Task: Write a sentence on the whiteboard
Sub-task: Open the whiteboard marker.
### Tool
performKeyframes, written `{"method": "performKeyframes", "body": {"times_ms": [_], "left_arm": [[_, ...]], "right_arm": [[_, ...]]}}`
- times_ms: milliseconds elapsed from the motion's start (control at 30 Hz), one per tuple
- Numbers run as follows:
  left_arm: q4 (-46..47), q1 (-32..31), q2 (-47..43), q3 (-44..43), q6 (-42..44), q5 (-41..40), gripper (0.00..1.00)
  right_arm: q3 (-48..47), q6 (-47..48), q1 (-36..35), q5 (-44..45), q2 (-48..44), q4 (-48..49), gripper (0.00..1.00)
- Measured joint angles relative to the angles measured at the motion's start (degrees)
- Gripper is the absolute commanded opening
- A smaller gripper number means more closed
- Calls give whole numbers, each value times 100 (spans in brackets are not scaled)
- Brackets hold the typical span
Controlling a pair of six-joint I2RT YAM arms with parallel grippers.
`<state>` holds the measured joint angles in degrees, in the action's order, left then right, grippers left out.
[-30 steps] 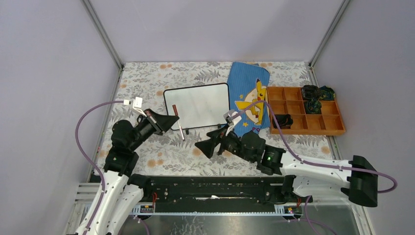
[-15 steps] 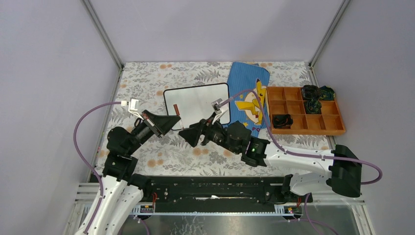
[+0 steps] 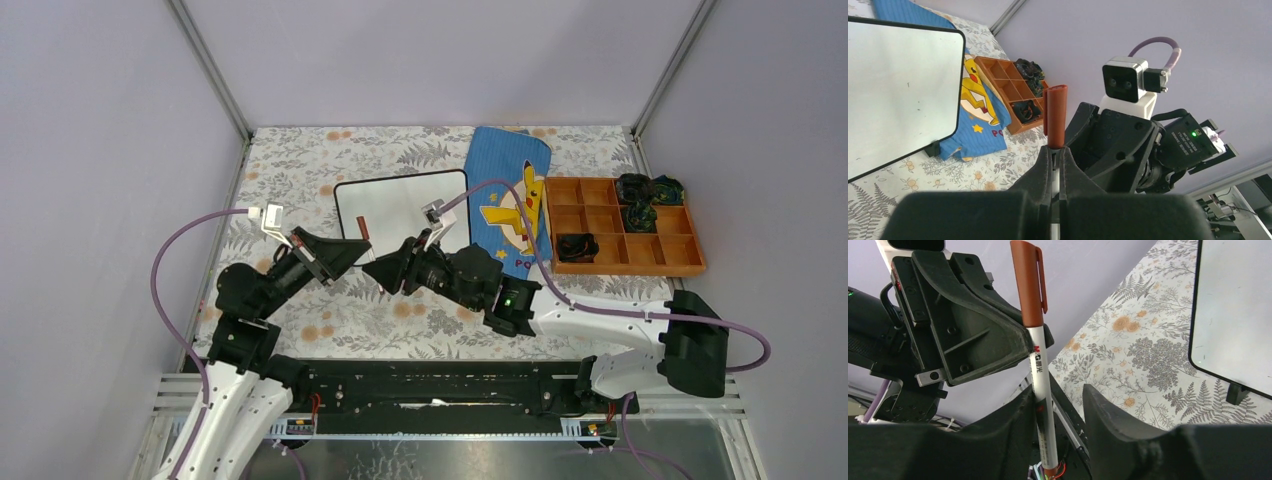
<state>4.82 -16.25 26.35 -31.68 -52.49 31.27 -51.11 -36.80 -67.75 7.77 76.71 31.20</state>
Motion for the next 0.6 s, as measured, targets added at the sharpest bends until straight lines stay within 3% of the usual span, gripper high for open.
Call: {"method": "performKeyframes", "body": {"times_ms": [200,267,300,367,467,600], "left_arm": [[63,-26,-35,0,-37,57,3],[63,-26,-35,0,-48,72,34],[63,-26,-37,0,-50,90,51],[90,-33,-39,-9,-68,157,72],[162,-59,-39,-70,-90,313,89],[216,-59,-7,-264,-90,376,91]], "right_arm": [[-92,-2,-4,-186,59,68,14],[-105,42,-15,-280,57,90,1],[-105,85,-15,-293,48,83,0],[-101,162,-15,-310,2,37,0],[-35,323,-13,-310,-188,-131,0],[105,555,-13,-393,-581,-426,0]]}}
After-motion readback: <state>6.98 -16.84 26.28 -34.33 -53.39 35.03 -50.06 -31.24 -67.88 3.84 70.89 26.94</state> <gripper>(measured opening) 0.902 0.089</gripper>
